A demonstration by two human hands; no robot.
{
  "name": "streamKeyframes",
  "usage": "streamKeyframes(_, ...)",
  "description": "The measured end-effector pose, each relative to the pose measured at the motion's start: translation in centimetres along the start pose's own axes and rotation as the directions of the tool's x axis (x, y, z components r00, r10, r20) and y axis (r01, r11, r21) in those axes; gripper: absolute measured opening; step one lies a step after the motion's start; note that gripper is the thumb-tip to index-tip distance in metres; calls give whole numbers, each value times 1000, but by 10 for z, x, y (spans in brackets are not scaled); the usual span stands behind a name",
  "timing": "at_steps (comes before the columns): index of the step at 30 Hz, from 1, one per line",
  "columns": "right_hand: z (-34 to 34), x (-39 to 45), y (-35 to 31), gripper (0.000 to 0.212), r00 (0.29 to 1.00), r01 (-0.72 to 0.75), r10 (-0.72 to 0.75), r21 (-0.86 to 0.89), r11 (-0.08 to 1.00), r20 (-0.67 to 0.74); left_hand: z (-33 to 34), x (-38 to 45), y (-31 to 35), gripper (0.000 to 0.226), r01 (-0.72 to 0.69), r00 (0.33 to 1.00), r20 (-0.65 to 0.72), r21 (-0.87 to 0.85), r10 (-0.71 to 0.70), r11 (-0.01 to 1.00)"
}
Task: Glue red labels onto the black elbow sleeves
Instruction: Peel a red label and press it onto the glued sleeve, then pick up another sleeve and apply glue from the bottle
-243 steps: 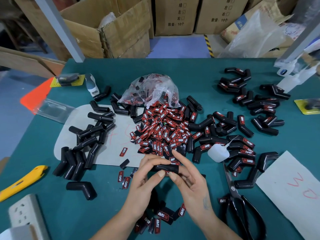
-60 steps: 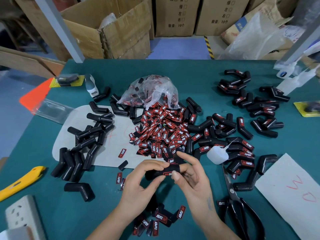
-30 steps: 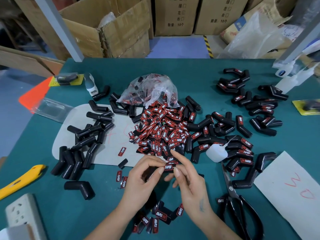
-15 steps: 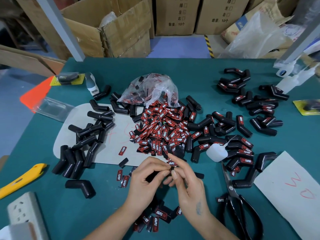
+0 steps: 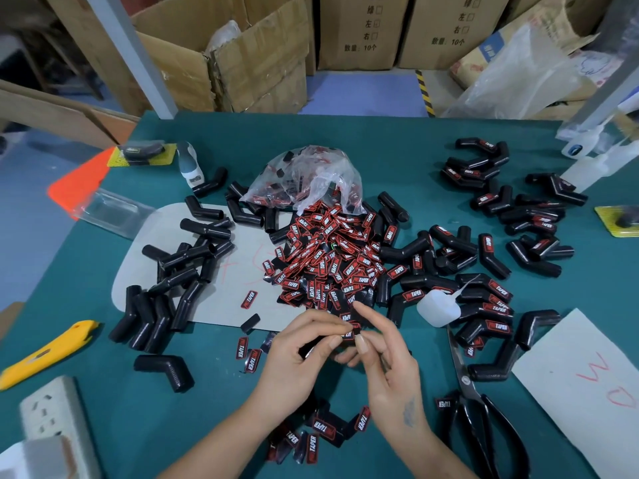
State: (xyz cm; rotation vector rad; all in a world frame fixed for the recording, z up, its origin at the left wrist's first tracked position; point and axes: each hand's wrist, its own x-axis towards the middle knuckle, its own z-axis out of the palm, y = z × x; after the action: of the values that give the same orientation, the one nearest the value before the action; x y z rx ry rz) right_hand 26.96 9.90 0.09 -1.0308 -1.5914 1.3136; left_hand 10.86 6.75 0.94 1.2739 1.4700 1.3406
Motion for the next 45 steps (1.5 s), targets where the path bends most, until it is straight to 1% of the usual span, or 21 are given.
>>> streamKeyframes(6,-3,8,-4,34,996,23,-22,10,1000,-83,-2,20,6,23,-43,995,89,114,33,993)
streamKeyframes(9,-8,14,-2,43,974,73,-67,18,997,-217,4,44,15,23,-102,995,7,177,103,979)
streamKeyframes(12,-9,13,0,42,958,115,-118,-27,993,-262,15,83,28,23,-106,991,-61,174,118,979)
streamKeyframes(13,-7,12,0,39,958,132,-137,-36,991,-252,21,97,33,24,-124,989,-48,214,137,969)
streamKeyframes(15,-3,11,0,38,963,150,-159,-53,987,-217,33,122,42,33,-181,983,55,285,173,941)
streamKeyframes(17,-2,11,0,41,969,159,-171,-77,984,-180,35,136,48,45,-186,977,162,324,139,927)
streamKeyframes(18,-2,10,-1,41,969,166,-179,-92,982,-168,29,140,47,47,-202,975,163,375,150,905)
streamKeyframes(20,-8,9,-4,37,974,167,-183,-127,978,-130,2,141,40,42,-240,969,66,497,240,834)
streamKeyframes(21,-11,8,-6,34,978,163,-179,-152,975,-102,-17,140,33,39,-215,963,-15,566,271,796)
streamKeyframes(23,-19,6,-12,30,985,160,-170,-225,961,-26,-64,137,17,39,-32,951,-190,727,245,686)
streamKeyframes(25,-27,3,-16,26,985,169,-166,-286,943,34,-113,132,5,42,186,948,-288,846,133,500)
streamKeyframes(26,-32,1,-17,24,985,171,-167,-306,936,41,-133,130,0,42,242,952,-295,886,79,397)
streamKeyframes(28,-42,-2,-19,25,985,167,-172,-344,924,15,-158,130,-6,43,262,963,-270,934,-3,244)
streamKeyframes(32,-58,-12,-20,24,979,166,-200,-401,901,-42,-169,138,-9,39,217,976,-213,968,-44,127)
streamKeyframes(35,-71,-17,-21,22,972,162,-222,-467,869,-77,-168,135,-11,38,227,973,-224,972,-49,61)
streamKeyframes(38,-87,-23,-20,33,964,59,-181,-502,863,-197,-165,128,-8,44,240,971,-241,966,-4,100)
streamKeyframes(40,-99,-22,-14,41,939,-69,-95,-449,891,-332,-159,115,-1,39,219,965,-244,951,97,219)
streamKeyframes(41,-106,-20,-10,46,926,-118,-57,-429,895,-374,-152,107,5,34,177,961,-237,922,140,346)
streamKeyframes(42,-112,-16,-5,48,919,-167,-10,-413,895,-394,-141,95,12,28,111,965,-217,847,149,520)
streamKeyframes(44,-119,-5,1,51,920,-279,118,-416,865,-373,-110,68,26,23,3,993,-105,517,60,856)
streamKeyframes(45,-120,3,2,58,927,-310,155,-465,829,-342,-93,54,30,24,-6,1000,-16,304,12,953)
